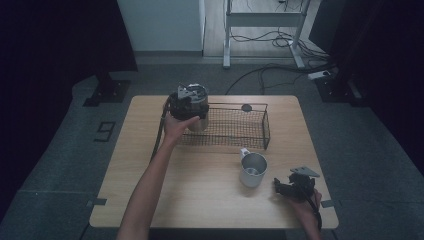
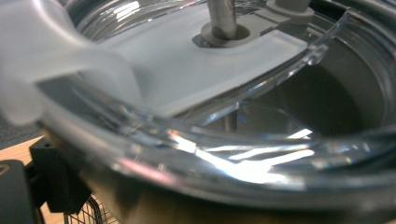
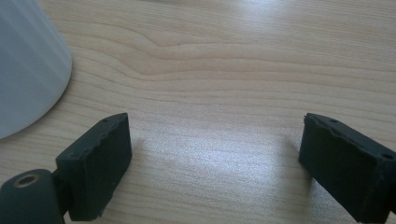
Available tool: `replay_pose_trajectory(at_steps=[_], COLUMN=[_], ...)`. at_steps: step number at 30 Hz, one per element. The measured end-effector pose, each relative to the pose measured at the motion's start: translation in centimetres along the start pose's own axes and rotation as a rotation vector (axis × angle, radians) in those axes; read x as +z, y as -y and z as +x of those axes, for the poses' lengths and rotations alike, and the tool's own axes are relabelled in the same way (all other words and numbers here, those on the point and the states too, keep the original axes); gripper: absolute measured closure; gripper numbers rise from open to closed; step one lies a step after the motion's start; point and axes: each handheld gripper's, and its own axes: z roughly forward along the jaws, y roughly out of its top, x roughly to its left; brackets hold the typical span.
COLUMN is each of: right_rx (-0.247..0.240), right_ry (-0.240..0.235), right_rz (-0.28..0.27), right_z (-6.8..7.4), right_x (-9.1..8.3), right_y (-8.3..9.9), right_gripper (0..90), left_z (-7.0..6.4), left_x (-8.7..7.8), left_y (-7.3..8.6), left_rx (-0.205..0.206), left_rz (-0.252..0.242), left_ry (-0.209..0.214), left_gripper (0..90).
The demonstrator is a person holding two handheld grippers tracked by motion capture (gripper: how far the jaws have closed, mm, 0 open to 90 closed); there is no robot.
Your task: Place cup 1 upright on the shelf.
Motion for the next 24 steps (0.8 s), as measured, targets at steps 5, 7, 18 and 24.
replay_pose_trajectory(at_steps=[5,7,18,24], right_rx=[0.000,0.000,0.000,0.000], right_ry=[0.000,0.000,0.001,0.001], right_rz=[0.000,0.000,0.000,-0.001], right_z=[0.0,0.0,0.0,0.0], right_x=[0.0,0.0,0.0,0.0], right_y=[0.0,0.0,0.0,0.0], right_gripper=[9.0,9.0,9.1,9.1], left_z=[0.0,0.0,0.1,-0.1], left_x=[0.5,0.8,2.0,2.5], left_y=[0.4,0.7,1.9,2.3], left_rx=[-0.014,-0.014,-0.026,-0.011], left_rz=[0.014,0.022,0.059,0.083], left_ry=[0.002,0.000,-0.005,-0.016], left_gripper=[4.1,4.1,4.1,4.1])
